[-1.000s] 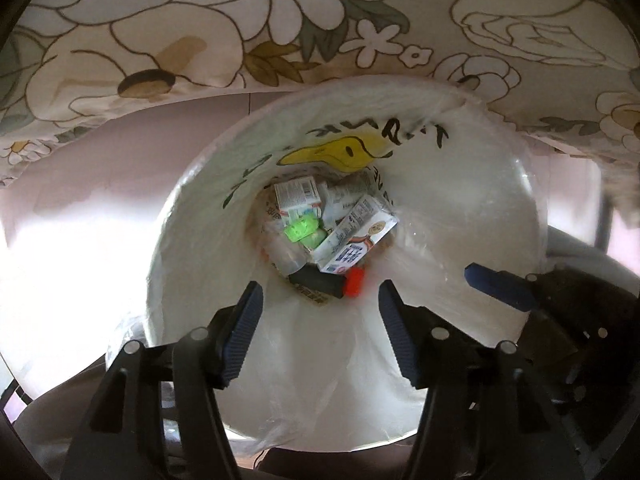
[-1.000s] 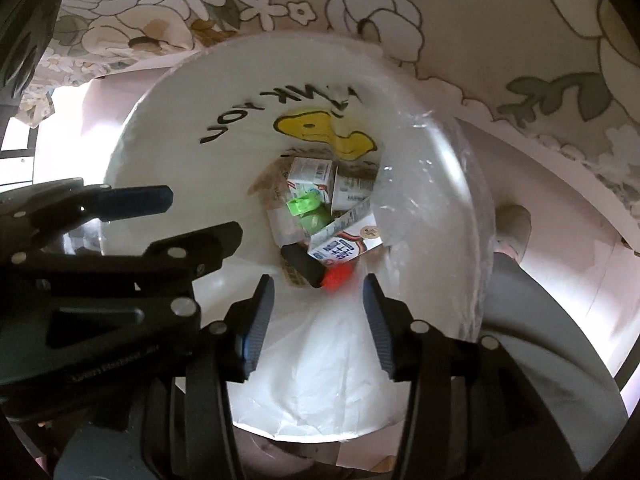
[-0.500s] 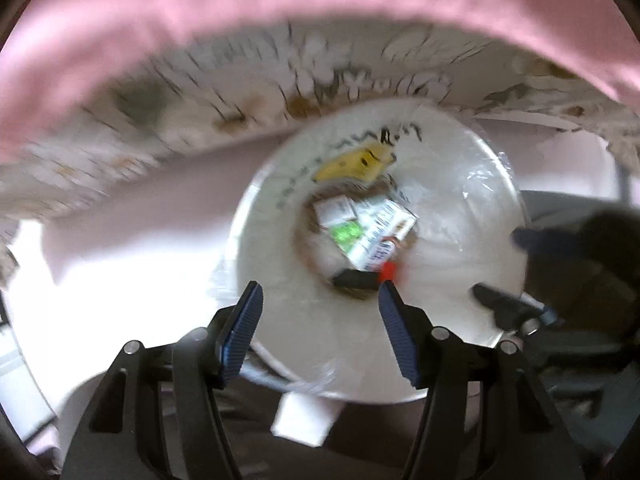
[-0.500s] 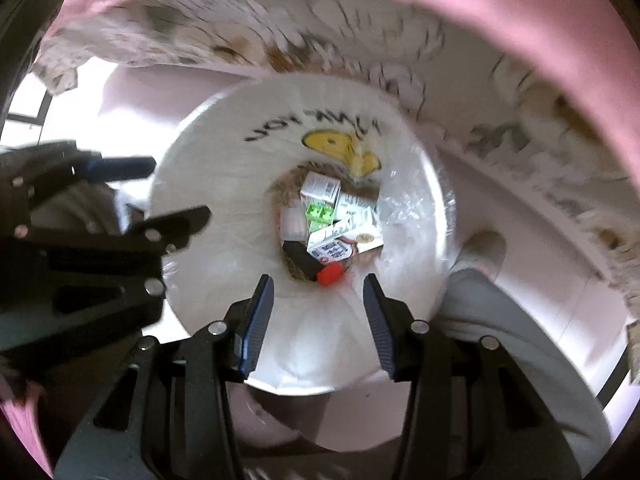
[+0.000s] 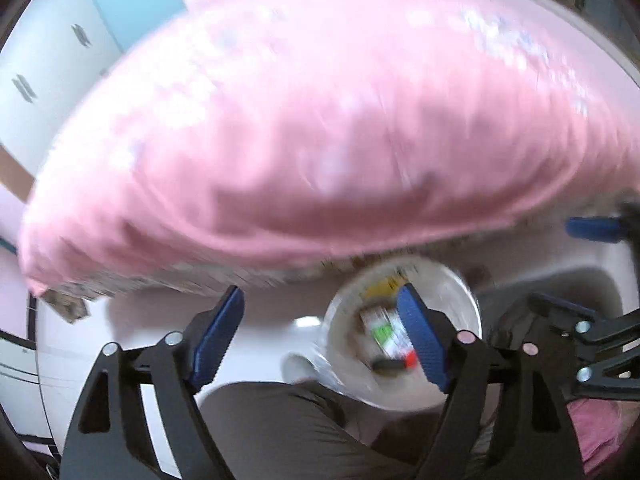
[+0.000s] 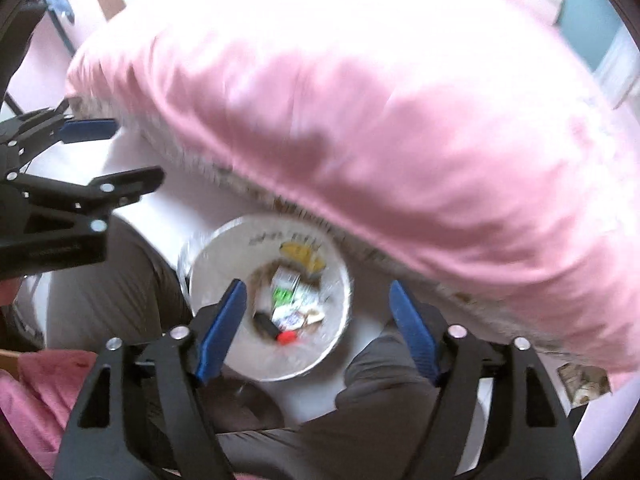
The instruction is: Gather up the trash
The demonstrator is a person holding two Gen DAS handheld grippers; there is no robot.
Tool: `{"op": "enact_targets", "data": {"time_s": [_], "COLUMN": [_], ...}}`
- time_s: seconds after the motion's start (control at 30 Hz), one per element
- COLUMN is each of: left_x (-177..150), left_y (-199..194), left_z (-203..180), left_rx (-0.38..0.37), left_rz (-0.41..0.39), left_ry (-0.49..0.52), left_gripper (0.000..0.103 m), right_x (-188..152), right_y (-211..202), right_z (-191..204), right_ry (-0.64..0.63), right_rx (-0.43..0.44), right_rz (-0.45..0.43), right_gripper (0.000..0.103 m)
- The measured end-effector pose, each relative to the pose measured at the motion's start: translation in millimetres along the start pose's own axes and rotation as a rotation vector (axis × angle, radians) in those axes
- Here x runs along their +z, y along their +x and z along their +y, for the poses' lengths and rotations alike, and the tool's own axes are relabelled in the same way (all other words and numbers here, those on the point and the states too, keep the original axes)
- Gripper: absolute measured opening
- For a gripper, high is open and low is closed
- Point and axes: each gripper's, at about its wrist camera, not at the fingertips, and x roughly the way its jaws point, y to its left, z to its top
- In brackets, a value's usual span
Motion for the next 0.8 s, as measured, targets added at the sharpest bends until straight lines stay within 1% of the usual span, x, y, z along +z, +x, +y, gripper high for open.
{"op": "enact_targets", "data": {"time_s": [0.03,0.1,0.17,0.27,0.37,0.43,0.5,0.6,0.67,0.73,0.8], "left_x": [-1,0,-3,-13,-27,-36,-45,-58,-64,-69,-72], "left_y": [-10,-38,-67,-99,-124,-134,-145,-156,-162,-169,-172], "left_z": [0,3,4,1,-3,-5,-4,-8,-11,-15,-19], "left_rx": [0.012,0.017,0.020,0.021,0.016,0.015,-0.003,0.003,0.015,0.020,0.033], "left_rz": [-0.025,-0.085,-0.145,-0.213,-0.261,-0.287,-0.307,-0.341,-0.363,-0.385,-0.388], "left_ry": [-0.005,-0.018,-0.024,-0.011,0.021,0.021,0.005,-0.003,-0.002,0.008,0.022], "left_gripper": [0.087,0.091,0.093,0.094,0.095,0.095,0.095,0.095,0.095,0.095,0.095], "right_x": [2,2,-3,-14,-30,-39,-48,-59,-65,-67,-70], "right_y": [-13,-42,-72,-109,-130,-136,-144,-151,-153,-154,-155], "right_z": [-1,-4,-3,2,15,22,29,34,40,42,39], "right_ry": [0.021,0.062,0.100,0.115,0.108,0.112,0.128,0.149,0.156,0.164,0.199], "right_rx": [-0.010,-0.016,-0.024,-0.054,-0.087,-0.123,-0.151,-0.131,-0.148,-0.166,-0.140], "right_rz": [-0.035,-0.094,-0.156,-0.238,-0.304,-0.331,-0.353,-0.361,-0.378,-0.375,-0.364], "right_gripper": [0.077,0.082,0.084,0.087,0.088,0.088,0.089,0.090,0.090,0.090,0.090]}}
